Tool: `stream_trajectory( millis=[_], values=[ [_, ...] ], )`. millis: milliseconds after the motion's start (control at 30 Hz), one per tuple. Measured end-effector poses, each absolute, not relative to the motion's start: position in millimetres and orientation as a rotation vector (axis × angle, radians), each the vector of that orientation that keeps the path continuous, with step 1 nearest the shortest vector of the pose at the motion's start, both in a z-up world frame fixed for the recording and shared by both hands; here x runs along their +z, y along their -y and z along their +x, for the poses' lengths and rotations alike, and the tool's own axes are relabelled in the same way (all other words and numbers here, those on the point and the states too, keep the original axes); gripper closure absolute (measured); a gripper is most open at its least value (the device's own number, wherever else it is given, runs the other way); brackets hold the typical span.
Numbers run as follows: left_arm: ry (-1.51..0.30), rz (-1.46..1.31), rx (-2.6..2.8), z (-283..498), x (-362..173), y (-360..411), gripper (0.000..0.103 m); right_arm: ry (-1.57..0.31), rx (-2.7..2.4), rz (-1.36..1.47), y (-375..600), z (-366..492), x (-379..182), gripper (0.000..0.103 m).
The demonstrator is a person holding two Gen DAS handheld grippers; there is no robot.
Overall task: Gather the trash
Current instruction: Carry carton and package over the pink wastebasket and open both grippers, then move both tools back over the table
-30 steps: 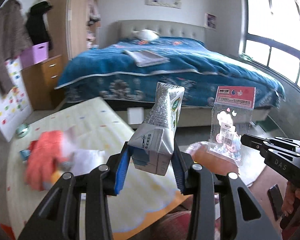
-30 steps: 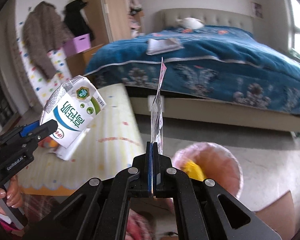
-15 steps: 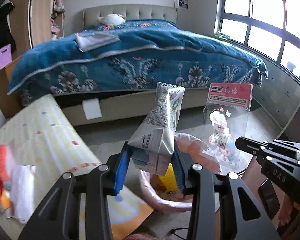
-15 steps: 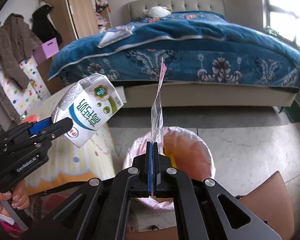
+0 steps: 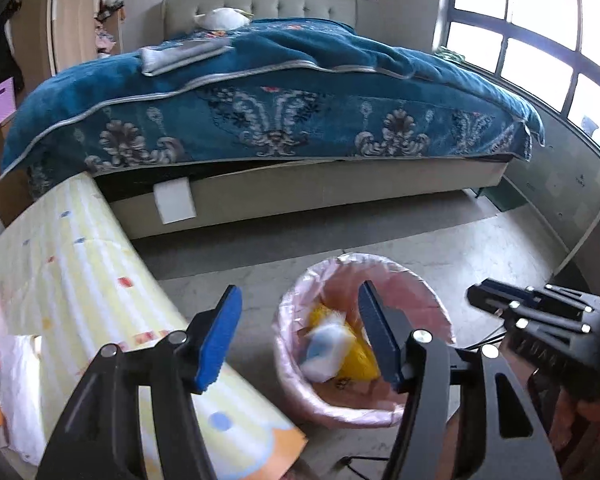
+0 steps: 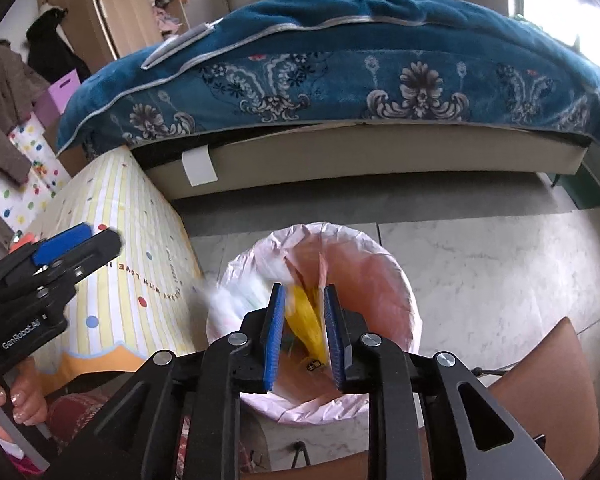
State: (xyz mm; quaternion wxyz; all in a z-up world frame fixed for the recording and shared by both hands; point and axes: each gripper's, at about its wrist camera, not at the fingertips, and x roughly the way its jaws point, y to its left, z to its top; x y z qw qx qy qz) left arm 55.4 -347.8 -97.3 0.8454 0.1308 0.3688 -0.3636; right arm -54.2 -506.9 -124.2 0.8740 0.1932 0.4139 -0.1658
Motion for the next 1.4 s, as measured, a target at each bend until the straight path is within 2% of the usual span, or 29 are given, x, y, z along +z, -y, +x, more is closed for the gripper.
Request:
stream_trajectory(
  millis=[300, 700, 800, 867, 933, 1100, 1167, 1400],
  values=[
    [-0.739, 0.23, -0.62, 51, -64, 266, 0.034, -0.788, -0.229, 0.399, 476, -54, -93, 0.081],
    [-0.712, 0.176, -0.413, 47, -43, 137, 0.028, -0.755, 0.001, 0.257, 360, -15, -48, 0.073],
    [-0.707, 0.166, -0.338, 52, -42, 100, 0.027, -0.773, 0.03, 0.215, 327, -3, -44, 0.068],
    [-0.715, 0.162, -0.29, 57, -45, 74, 0.026, -0.787, 0.048, 0.192, 303, 7, -43, 0.058],
    [-0.727, 0.156, -0.255, 60, -48, 53, 0.025, -0.797, 0.063, 0.178, 286, 14, -43, 0.053],
    [-0.768, 0.136, -0.179, 69, -56, 5, 0.018, -0.832, 0.125, 0.131, 240, 37, -47, 0.048],
    [-0.777, 0.114, -0.151, 72, -58, -12, 0.018, -0.843, 0.144, 0.105, 219, 46, -50, 0.041],
    [-0.764, 0.072, -0.103, 77, -57, -38, 0.018, -0.891, 0.174, 0.066, 181, 70, -64, 0.038]
  ],
)
